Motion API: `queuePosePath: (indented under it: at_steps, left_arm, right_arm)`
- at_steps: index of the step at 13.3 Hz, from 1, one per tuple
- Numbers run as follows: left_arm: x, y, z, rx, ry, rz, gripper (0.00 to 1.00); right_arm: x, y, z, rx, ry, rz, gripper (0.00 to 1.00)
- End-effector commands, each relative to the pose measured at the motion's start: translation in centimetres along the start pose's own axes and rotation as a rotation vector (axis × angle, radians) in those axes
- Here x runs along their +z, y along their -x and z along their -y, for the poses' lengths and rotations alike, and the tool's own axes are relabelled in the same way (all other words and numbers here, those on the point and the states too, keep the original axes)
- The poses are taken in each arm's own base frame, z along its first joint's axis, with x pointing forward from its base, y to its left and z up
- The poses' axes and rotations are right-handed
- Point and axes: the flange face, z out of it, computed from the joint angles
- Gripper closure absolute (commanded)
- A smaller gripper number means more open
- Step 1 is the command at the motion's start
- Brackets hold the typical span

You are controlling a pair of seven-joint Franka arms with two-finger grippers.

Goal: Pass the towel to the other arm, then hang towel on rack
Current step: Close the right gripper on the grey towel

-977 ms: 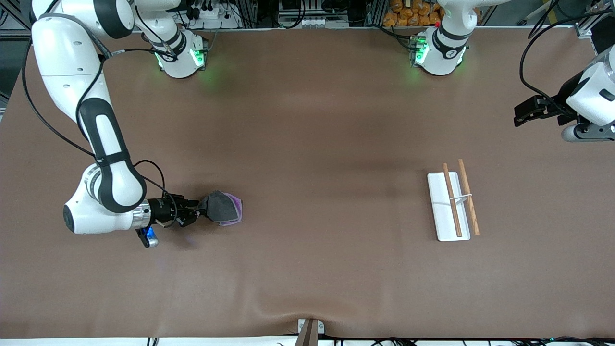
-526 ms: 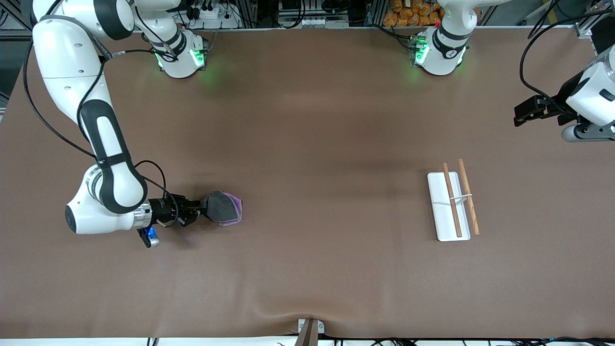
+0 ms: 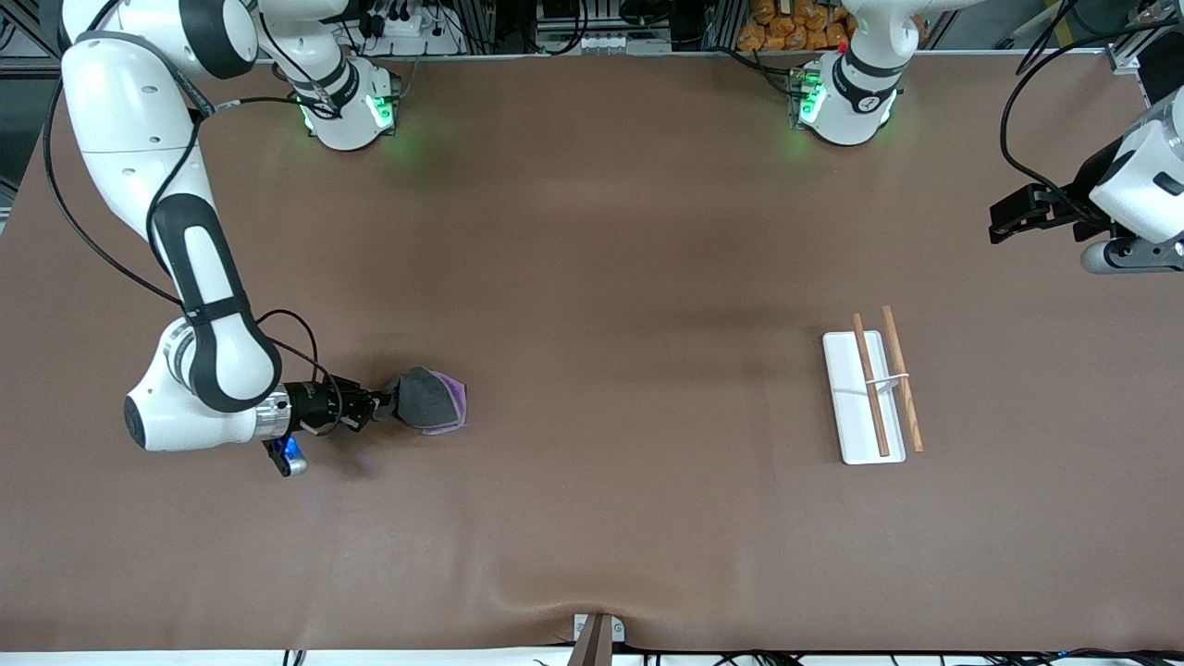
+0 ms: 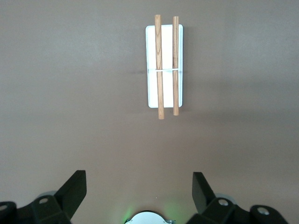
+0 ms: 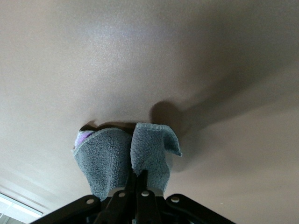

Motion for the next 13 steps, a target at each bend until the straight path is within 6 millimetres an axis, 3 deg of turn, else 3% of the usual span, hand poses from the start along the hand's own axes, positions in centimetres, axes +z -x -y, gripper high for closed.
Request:
queuePosePath:
  at_steps: [1,6,13]
  left_arm:
    - [-0.2,0.3,0.3,0.015,0.013,0.006,0.0]
    - [-0.6,0.4,0.3,0.015,0.012,-0.002,0.0]
    - [-0.9,0.6,0.1,0.017,0.014,-0.008,0.0]
  right_arm:
    - [-0.2,0.3,0.1,0.0,-0.023,0.031,1.0]
    - [-1.0,1.0,1.0,0.01,-0.026,0.057,1.0]
    - [-2.9,3.4,5.1,0.082,-0.016,0.074,1.0]
